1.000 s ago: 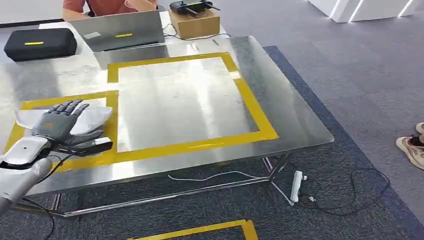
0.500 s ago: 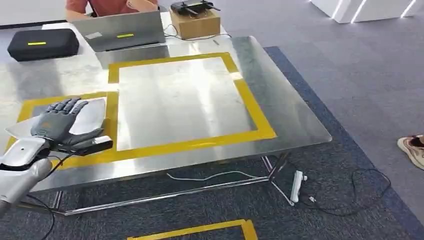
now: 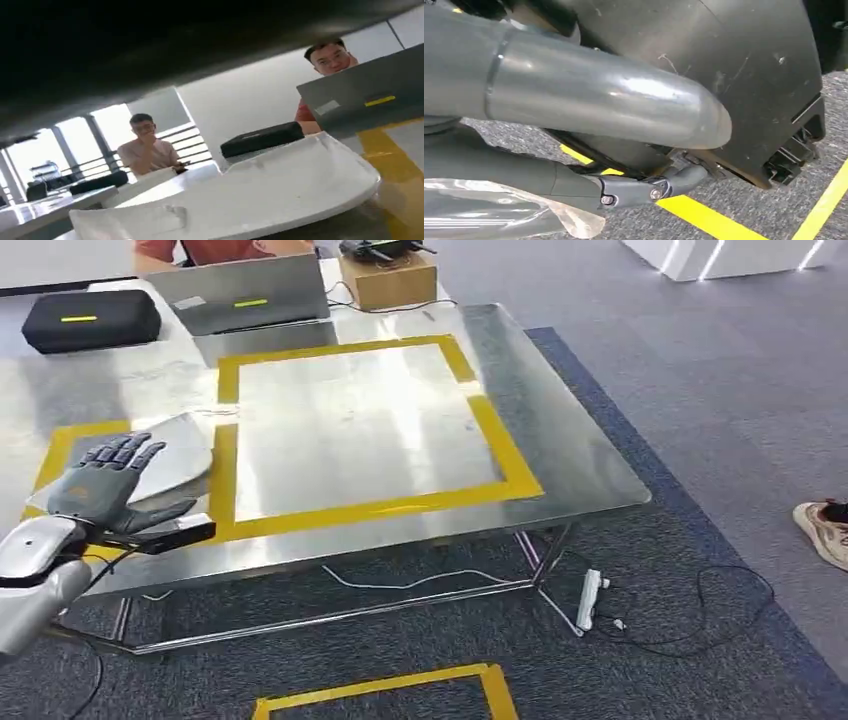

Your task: Take the parts from the cabinet and place them on the table.

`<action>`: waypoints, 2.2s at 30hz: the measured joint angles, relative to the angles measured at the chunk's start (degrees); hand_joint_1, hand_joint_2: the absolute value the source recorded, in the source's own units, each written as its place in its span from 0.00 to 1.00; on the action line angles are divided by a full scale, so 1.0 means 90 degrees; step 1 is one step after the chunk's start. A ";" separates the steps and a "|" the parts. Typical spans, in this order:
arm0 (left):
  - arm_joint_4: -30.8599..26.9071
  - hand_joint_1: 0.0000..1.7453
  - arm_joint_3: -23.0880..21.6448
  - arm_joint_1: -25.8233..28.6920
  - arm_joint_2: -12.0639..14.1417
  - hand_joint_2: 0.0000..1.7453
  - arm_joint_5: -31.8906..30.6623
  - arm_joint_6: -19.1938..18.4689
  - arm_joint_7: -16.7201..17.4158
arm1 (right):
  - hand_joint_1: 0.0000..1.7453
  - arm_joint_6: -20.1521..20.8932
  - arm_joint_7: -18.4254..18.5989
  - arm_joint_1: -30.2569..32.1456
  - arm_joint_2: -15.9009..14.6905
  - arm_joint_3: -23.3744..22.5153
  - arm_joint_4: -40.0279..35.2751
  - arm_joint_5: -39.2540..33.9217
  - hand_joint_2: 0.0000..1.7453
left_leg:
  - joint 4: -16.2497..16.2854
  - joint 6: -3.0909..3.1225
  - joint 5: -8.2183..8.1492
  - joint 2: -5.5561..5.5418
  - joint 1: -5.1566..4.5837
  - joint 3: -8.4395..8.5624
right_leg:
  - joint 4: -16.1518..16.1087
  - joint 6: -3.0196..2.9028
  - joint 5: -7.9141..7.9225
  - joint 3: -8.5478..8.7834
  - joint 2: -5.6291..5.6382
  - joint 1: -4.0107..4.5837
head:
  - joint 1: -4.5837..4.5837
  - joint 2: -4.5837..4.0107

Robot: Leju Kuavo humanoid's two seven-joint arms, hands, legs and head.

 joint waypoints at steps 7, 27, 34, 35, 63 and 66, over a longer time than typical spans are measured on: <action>-0.0114 0.00 0.0017 0.0065 0.0012 0.00 0.0000 0.0007 0.0015 | 0.00 -0.0015 0.0002 -0.0008 -0.0005 -0.0010 0.0000 0.0000 0.00 | -0.0058 0.0292 0.0394 0.0050 -0.0005 -0.0395 | 0.1291 0.0172 -0.1095 -0.0505 0.0018 -0.0010 | 0.0051 0.0000; -0.0604 0.00 0.0352 0.0679 0.0298 0.00 0.0128 0.0252 0.0036 | 0.00 -0.0032 0.0015 0.0016 -0.0007 -0.0017 0.0000 -0.0007 0.00 | 0.1332 -0.0151 0.0145 0.0051 0.0057 -0.0805 | -0.0104 -0.0154 -0.0120 0.0135 -0.0025 0.0013 | 0.0058 0.0000; -0.1292 0.00 0.0792 0.1476 0.0420 0.00 0.0223 0.0508 0.0080 | 0.00 -0.0049 -0.0015 0.0057 -0.0007 -0.0046 0.0000 -0.0107 0.00 | -0.0098 0.0164 0.0138 0.0083 0.0027 -0.0055 | -0.0079 0.0118 0.0132 -0.0081 0.0015 -0.0007 | 0.0163 0.0000; -0.1432 0.00 0.0888 0.1647 0.0418 0.00 0.0243 0.0548 0.0100 | 0.00 -0.0056 -0.0032 0.0068 -0.0007 -0.0071 0.0000 -0.0136 0.00 | -0.0096 0.0211 0.0198 0.0105 0.0013 -0.0126 | 0.0052 0.0139 -0.0151 -0.0175 0.0004 -0.0003 | 0.0172 0.0000; 0.1603 0.00 0.2389 0.4050 -0.1529 0.00 0.1780 0.0971 -0.0599 | 0.00 0.0035 -0.0187 0.0265 -0.0143 -0.0357 0.0010 -0.0449 0.00 | 0.0001 0.0053 -0.0057 0.0047 0.0013 0.0074 | -0.0090 0.0106 0.0043 0.0132 -0.0113 0.0008 | 0.0250 0.0002; 0.2410 0.00 0.2491 0.3929 -0.1849 0.00 0.1979 0.0896 -0.0760 | 0.00 -0.0129 -0.0100 0.0286 -0.0114 -0.0401 0.0010 -0.0515 0.00 | -0.0046 0.0271 0.0183 0.0097 0.0036 -0.0167 | 0.0223 0.0207 -0.0521 -0.0056 -0.0035 -0.0006 | 0.0267 -0.0002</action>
